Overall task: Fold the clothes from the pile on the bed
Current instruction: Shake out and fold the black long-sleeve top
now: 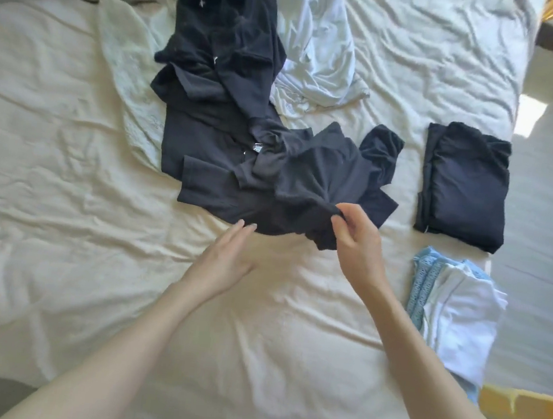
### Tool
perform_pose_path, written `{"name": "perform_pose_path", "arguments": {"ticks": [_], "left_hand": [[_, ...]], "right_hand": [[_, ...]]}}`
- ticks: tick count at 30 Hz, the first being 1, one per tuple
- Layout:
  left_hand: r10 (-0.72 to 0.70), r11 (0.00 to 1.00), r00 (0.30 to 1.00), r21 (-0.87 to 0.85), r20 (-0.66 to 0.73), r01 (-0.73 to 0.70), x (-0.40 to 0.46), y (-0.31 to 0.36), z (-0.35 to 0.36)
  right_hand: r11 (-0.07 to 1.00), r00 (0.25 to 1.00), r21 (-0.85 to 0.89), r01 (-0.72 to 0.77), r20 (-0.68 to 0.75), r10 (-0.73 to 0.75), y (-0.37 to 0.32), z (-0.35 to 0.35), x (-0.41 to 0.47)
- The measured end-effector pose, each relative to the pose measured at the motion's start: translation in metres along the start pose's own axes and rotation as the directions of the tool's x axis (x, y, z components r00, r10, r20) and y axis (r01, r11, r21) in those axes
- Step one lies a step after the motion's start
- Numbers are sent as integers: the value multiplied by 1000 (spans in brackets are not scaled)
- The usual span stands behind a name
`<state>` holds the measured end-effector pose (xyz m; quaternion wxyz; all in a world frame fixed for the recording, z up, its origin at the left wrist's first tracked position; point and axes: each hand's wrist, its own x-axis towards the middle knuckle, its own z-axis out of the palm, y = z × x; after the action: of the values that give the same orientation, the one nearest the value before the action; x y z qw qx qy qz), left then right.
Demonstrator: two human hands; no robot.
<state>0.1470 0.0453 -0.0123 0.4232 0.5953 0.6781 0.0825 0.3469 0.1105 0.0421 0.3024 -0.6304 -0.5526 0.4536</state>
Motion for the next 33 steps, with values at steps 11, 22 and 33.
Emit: {"name": "perform_pose_path", "arguments": {"ticks": [11,22,33], "left_hand": [[384,865,892,-246,-236,-437,-78,170,-133],[312,832,877,-340,-366,-438,-179,184,-129],[366,836,852,-269,-375,-478,-203,178,-143]], "right_hand": [[967,963,230,108,217,-159,-190,-105,-52],[932,921,343,117,313,-231,-242,-152,-116],[940,928,319,122,300,-222,-250,-175,-135]]}}
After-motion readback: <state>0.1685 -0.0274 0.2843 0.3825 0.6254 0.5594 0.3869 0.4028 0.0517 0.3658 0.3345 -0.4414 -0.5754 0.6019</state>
